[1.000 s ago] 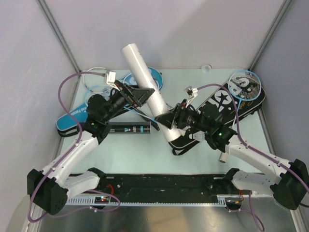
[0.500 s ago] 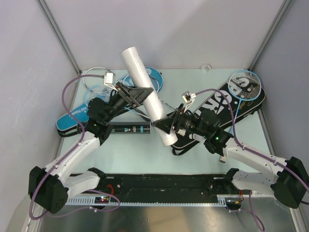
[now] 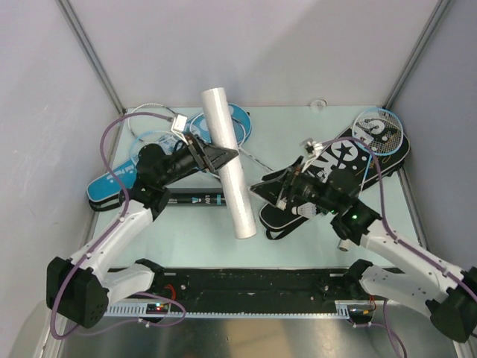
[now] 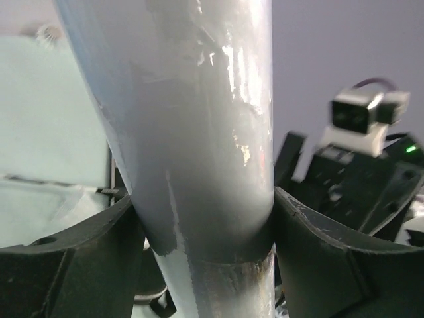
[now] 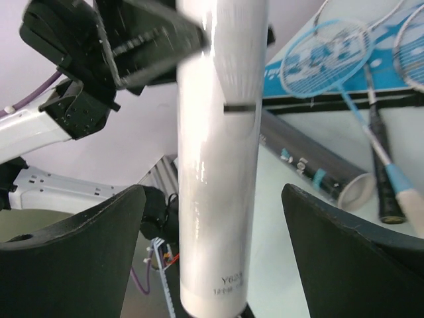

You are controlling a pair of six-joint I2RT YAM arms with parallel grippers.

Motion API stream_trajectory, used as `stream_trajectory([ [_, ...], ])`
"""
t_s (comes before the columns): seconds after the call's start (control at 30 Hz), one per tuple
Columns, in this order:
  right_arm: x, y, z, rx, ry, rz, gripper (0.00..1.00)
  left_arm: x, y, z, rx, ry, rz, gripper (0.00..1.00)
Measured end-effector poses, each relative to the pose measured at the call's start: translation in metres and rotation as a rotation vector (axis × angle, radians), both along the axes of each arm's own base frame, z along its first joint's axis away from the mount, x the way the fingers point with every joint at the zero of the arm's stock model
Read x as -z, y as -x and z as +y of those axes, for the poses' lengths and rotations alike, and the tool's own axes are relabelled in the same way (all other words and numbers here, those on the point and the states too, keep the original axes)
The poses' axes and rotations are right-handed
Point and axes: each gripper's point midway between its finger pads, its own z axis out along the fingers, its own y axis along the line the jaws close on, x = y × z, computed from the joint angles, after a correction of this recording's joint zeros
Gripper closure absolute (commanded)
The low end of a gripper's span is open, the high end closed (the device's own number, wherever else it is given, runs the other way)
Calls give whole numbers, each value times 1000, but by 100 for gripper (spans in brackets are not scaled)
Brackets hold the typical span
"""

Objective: Pack up the badminton gear
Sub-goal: Open the lid of the shuttle tube.

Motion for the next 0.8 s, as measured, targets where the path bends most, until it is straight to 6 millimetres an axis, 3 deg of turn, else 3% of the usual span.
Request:
stream_trajectory([
  [0.13,-13,-8,-33,75,5,-48,13,25,-1,4,-4,-179,38,51],
  [0.23,-14,-16,-55,129,41,-55,18,31,-1,13,-23,-338,14,51],
  [0.33,-21,-22,-69,160,79,-61,26,36,4,23,-44,-474,-28,50],
  [0.47,-49,-24,-85,175,95,-105,41,56,25,32,-31,-683,-87,50],
  [0.63,-83,-22,-91,140,74,-170,50,87,53,35,32,-922,-173,50],
  [0.8,-84,-20,-80,48,65,-146,54,110,74,35,102,-1087,-280,50],
])
